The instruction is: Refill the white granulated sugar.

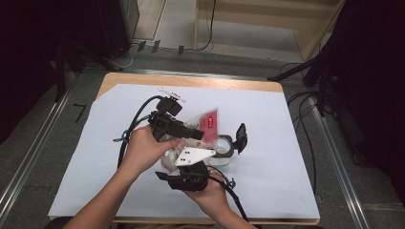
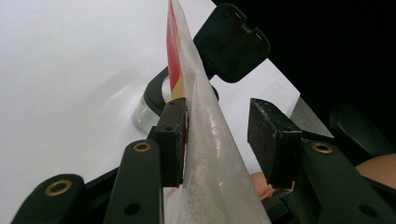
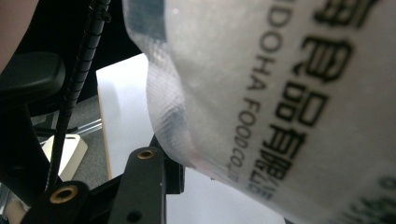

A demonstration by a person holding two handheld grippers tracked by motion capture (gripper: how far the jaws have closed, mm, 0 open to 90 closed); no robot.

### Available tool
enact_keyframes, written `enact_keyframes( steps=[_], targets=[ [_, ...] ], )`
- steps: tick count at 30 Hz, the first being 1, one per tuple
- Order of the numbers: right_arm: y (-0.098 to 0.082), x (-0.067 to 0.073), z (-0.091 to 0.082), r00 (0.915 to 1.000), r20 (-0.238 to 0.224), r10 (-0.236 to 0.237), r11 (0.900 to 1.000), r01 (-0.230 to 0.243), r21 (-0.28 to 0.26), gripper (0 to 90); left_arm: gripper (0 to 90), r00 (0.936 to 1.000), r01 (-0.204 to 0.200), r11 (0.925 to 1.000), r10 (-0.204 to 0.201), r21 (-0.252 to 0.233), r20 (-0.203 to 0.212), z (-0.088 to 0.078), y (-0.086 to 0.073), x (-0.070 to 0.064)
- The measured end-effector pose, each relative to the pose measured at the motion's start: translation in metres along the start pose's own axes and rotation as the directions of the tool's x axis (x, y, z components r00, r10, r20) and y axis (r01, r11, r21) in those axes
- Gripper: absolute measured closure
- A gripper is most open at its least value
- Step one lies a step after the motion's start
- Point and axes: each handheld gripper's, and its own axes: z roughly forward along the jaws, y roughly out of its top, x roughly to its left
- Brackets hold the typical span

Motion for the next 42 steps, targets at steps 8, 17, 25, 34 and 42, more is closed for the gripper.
enact_keyframes(
  steps=[8, 17, 25, 34, 42],
  targets=[
    [0.0004, 0.0000, 0.0007, 1.0000, -0.003, -0.002, 1.000, 0.002, 0.002, 62.8, 58.4, 1.0000, 0.001, 1.0000, -0.001, -0.004, 0.002, -0.0005, -0.0007, 0.0003],
    [0.0015, -0.0002, 0.0013, 0.9999, -0.005, -0.012, 1.000, 0.012, 0.000, 62.7, 58.3, 1.0000, 0.005, 0.9999, -0.005, -0.013, -0.004, -0.0025, -0.0012, 0.0000],
    [0.0017, -0.0002, 0.0016, 0.9998, -0.005, -0.018, 1.000, 0.018, 0.001, 62.8, 58.3, 1.0000, 0.006, 0.9999, -0.006, -0.015, -0.008, -0.0032, -0.0017, -0.0003],
    [0.0026, -0.0003, 0.0011, 0.9999, -0.004, -0.011, 1.000, 0.011, -0.002, 62.8, 58.3, 0.9999, 0.009, 0.9998, -0.009, -0.015, -0.009, -0.0035, -0.0007, -0.0009],
    [0.0016, -0.0005, 0.0009, 1.0000, -0.003, -0.009, 1.000, 0.009, 0.000, 62.7, 58.3, 1.0000, 0.009, 0.9999, -0.009, -0.014, -0.004, -0.0016, -0.0004, -0.0004]
  ],
)
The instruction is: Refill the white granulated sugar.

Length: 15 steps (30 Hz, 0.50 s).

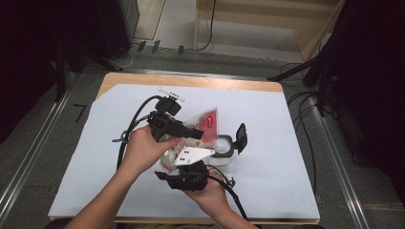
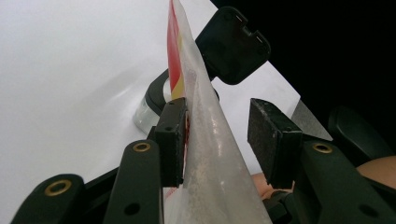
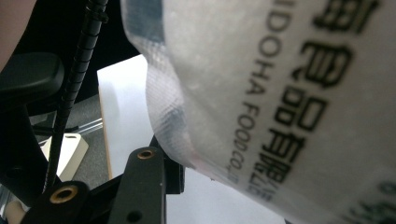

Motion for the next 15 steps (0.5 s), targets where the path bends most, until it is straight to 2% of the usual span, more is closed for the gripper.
enact_keyframes(
  steps=[15],
  targets=[
    [0.0012, 0.0000, -0.0013, 1.0000, -0.004, 0.008, 1.000, -0.008, 0.006, 62.8, 58.1, 0.9997, 0.019, 0.9998, -0.018, -0.008, 0.015, 0.0012, 0.0006, 0.0031]
  ],
)
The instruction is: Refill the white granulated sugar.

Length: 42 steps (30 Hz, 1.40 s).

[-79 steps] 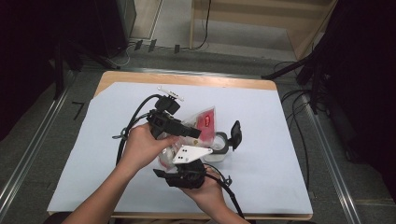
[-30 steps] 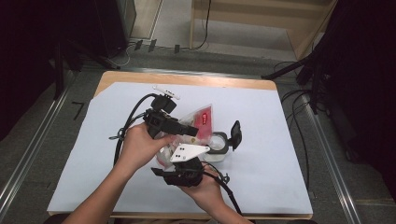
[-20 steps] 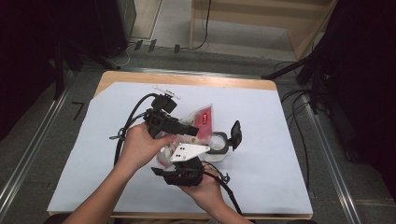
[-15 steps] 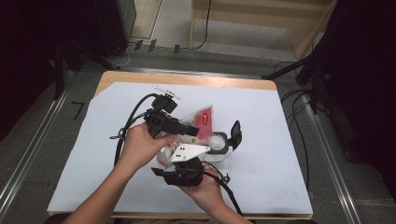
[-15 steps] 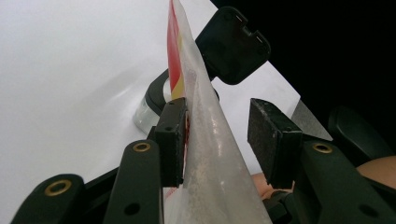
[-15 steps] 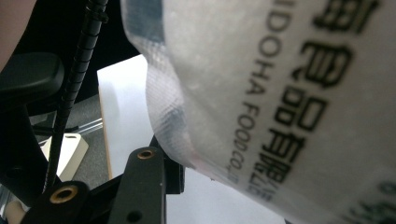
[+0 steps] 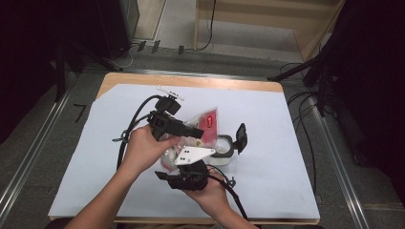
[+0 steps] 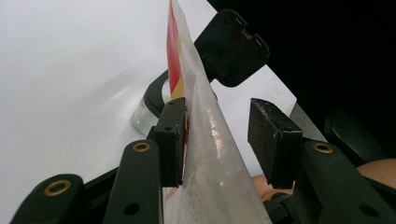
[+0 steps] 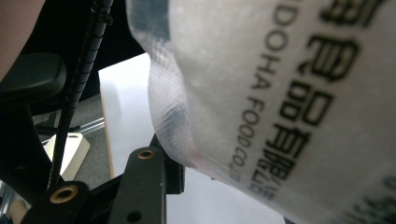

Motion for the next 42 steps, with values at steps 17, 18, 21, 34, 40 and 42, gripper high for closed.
enact_keyframes(
  steps=[17, 18, 21, 34, 40, 42],
  targets=[
    [-0.0006, -0.0005, -0.0009, 1.0000, 0.002, -0.010, 1.000, 0.010, 0.004, 62.9, 57.8, 0.9999, 0.009, 0.9999, -0.009, 0.006, 0.010, 0.0003, 0.0003, 0.0019],
    [-0.0004, -0.0006, -0.0009, 0.9999, 0.002, -0.010, 1.000, 0.010, 0.005, 62.8, 57.9, 1.0000, 0.006, 0.9999, -0.006, 0.008, 0.007, 0.0000, 0.0005, 0.0023],
    [-0.0004, -0.0001, -0.0010, 1.0000, 0.001, -0.007, 1.000, 0.007, 0.006, 62.8, 57.9, 0.9999, 0.007, 0.9999, -0.007, 0.008, 0.012, 0.0000, 0.0003, 0.0034],
    [-0.0009, 0.0001, -0.0010, 1.0000, 0.003, -0.007, 1.000, 0.007, 0.003, 62.8, 57.8, 0.9999, 0.009, 0.9999, -0.009, 0.009, 0.009, 0.0007, 0.0002, 0.0025],
    [-0.0008, 0.0003, -0.0010, 0.9999, 0.002, -0.011, 1.000, 0.011, 0.003, 62.8, 57.7, 1.0000, 0.003, 1.0000, -0.004, 0.008, 0.003, 0.0003, 0.0003, 0.0011],
    [-0.0006, 0.0003, -0.0010, 1.0000, 0.002, -0.009, 1.000, 0.009, 0.004, 62.8, 57.6, 1.0000, 0.001, 1.0000, -0.001, 0.005, 0.002, 0.0001, 0.0002, 0.0009]
  ],
)
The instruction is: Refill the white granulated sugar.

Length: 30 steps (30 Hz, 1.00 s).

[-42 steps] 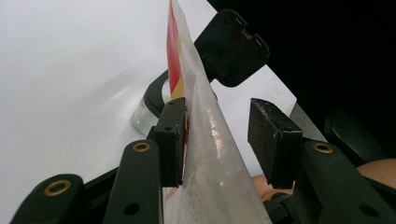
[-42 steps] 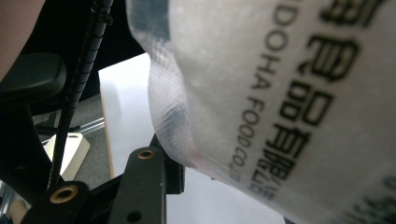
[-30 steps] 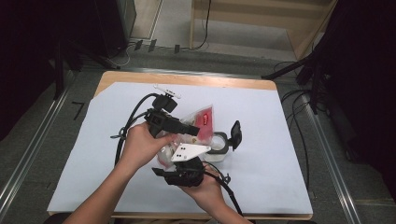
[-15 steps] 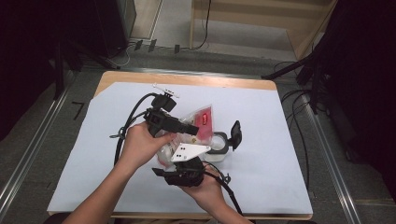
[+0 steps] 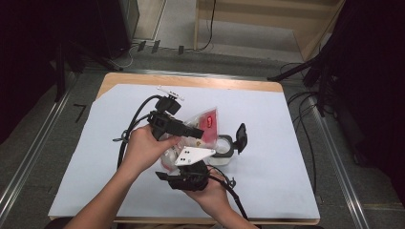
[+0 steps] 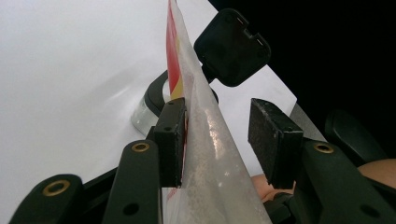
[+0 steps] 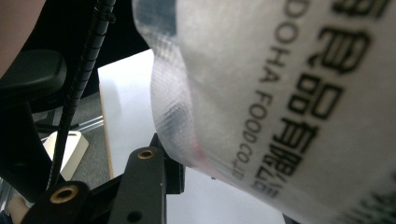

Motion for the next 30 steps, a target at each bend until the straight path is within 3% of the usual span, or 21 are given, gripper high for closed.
enact_keyframes(
  steps=[30],
  targets=[
    [0.0040, 0.0003, 0.0012, 0.9994, -0.008, -0.035, 0.999, 0.035, -0.004, 62.9, 57.4, 0.9997, -0.010, 0.9997, 0.010, -0.022, -0.022, -0.0070, -0.0013, -0.0046]
  ],
)
